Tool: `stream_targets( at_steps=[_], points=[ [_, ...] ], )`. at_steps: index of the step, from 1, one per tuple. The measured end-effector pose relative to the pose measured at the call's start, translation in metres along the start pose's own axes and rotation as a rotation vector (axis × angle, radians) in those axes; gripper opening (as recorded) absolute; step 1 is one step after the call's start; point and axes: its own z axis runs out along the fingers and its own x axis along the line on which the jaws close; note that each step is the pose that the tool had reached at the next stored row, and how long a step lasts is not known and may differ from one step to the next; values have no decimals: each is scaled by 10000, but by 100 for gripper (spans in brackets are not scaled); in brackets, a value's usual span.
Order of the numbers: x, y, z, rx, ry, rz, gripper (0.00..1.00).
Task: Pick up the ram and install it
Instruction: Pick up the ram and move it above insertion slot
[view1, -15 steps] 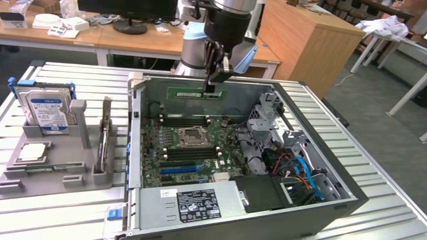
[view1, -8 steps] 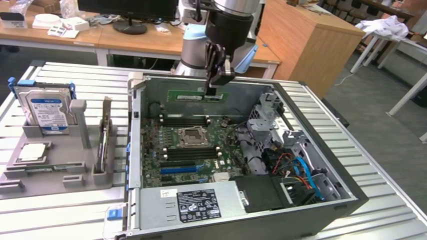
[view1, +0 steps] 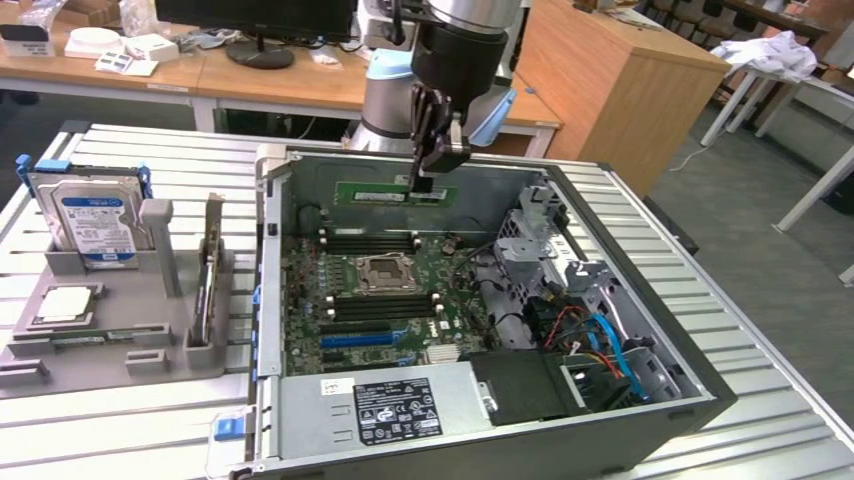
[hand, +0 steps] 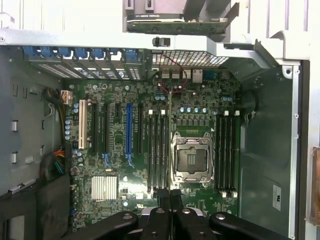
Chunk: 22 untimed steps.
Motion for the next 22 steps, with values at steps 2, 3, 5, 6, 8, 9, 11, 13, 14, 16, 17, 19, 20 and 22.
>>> stream_targets(
  at_steps=[2, 3, 5, 6, 8, 9, 11, 13, 14, 16, 17, 19, 20, 22],
  points=[
    [7, 0, 26, -1, 0, 0, 11],
    [11, 0, 44, 0, 0, 0, 11],
    [20, 0, 80, -1, 1, 1, 11],
    [25, 0, 99, 1, 1, 1, 11],
    [31, 0, 134, 2, 0, 1, 11],
    [34, -1, 152, 3, -1, 1, 11],
    [39, -1, 182, 2, 0, 1, 11],
    [43, -1, 215, 3, 0, 1, 11],
    [44, -1, 229, 3, 1, 1, 11],
    [47, -2, 258, 2, 1, 1, 11],
    [49, -2, 272, 2, 1, 0, 11],
    [52, -2, 301, 3, 0, 1, 11],
    [53, -2, 314, 3, 0, 0, 11],
    [55, -2, 337, 3, 0, 0, 11]
  ],
)
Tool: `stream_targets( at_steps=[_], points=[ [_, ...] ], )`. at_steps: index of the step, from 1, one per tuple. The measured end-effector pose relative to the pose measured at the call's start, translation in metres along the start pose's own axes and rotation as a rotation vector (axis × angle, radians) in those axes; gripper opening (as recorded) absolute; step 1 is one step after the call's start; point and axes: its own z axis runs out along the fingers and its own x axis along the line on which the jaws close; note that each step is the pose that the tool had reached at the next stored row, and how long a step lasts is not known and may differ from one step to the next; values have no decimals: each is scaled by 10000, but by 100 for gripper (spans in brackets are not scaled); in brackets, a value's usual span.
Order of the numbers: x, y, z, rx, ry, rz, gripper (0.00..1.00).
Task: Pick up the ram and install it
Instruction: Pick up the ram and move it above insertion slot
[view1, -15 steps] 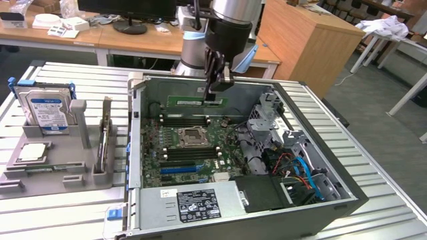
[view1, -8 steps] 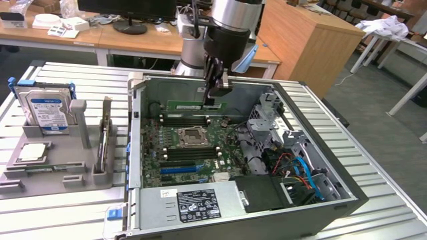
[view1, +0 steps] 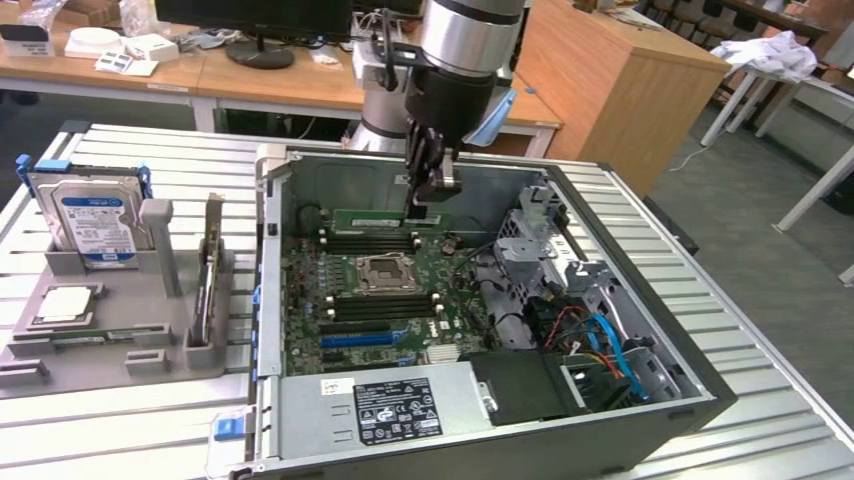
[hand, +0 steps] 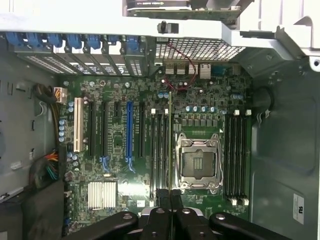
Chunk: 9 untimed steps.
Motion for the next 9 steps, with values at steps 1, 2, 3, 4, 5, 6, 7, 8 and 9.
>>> stream_targets(
  at_steps=[1, 2, 3, 4, 5, 6, 7, 8, 9],
  points=[
    [1, 0, 10, -1, 1, 0, 11],
    [1, 0, 12, -1, 2, 0, 11],
    [1, 0, 12, -1, 2, 0, 11],
    [1, 0, 12, -1, 3, 0, 11],
    [1, -2, 12, -2, 2, 0, 11],
    [1, -15, 13, -1, 1, -3, 11],
    [2, -33, 13, 0, 0, -2, 11],
    [3, -50, 13, 0, 0, 0, 11],
    [4, -63, 12, -1, 0, -1, 11]
  ],
)
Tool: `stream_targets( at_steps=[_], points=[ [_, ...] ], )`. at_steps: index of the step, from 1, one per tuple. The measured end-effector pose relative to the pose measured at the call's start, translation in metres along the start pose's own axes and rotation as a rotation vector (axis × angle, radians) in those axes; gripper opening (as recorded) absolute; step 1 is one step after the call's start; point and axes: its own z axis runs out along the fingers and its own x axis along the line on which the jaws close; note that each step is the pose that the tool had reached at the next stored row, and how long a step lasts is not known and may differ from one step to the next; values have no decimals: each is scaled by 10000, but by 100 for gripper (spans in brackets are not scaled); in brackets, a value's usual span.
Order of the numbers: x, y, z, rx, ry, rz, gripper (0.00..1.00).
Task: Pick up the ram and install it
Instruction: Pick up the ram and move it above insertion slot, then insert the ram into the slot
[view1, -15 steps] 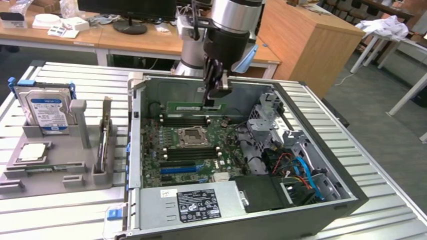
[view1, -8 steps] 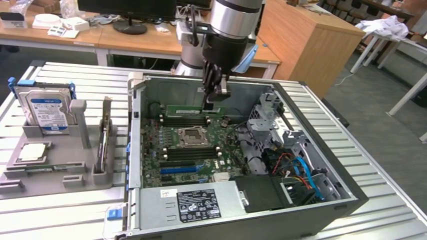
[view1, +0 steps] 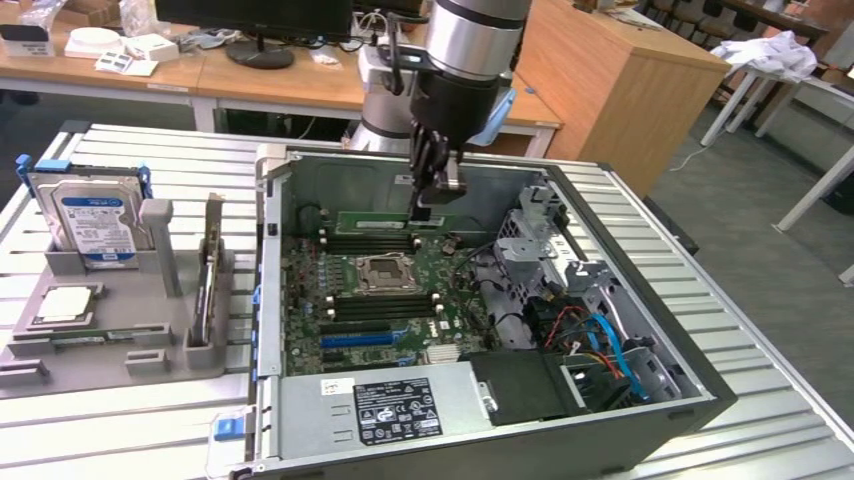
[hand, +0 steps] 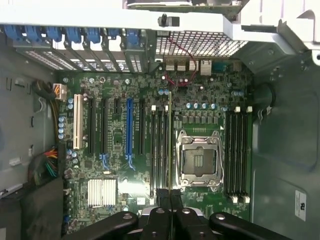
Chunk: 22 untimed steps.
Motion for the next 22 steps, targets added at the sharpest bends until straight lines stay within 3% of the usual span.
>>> stream_targets(
  at_steps=[13, 22],
  points=[
    [1, -46, 4, 1, -1, 0, 11],
    [5, -46, 77, 0, 1, 1, 11]
  ],
)
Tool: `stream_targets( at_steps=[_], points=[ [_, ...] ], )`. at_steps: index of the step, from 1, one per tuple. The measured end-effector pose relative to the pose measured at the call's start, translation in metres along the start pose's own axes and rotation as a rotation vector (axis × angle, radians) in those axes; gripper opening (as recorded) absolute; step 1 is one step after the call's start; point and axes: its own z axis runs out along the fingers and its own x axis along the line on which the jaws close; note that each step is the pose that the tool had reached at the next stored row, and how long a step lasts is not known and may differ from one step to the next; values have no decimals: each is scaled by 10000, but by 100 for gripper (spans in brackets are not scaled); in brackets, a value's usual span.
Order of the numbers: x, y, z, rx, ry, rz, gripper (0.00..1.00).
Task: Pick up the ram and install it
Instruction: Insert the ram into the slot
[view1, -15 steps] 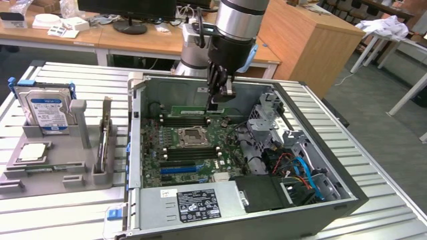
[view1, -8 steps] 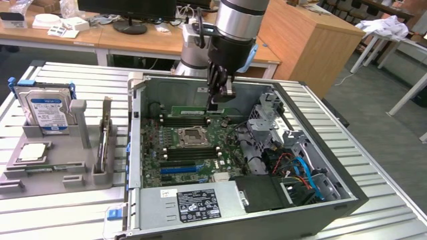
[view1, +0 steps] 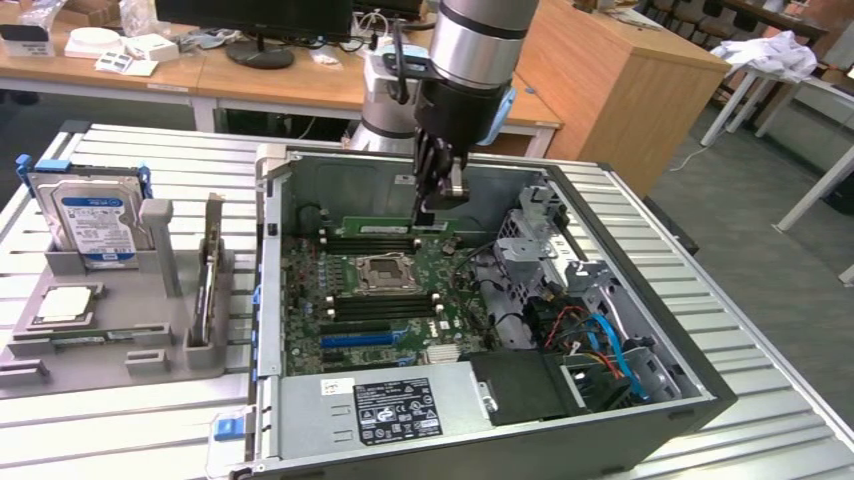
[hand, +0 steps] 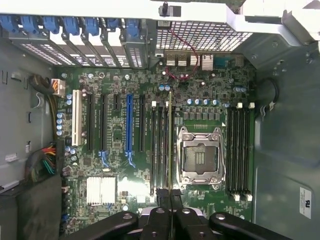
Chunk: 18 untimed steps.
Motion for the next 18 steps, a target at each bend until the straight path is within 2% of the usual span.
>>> stream_targets(
  at_steps=[18],
  points=[
    [7, -2, 181, 1, -1, -1, 11]
  ],
)
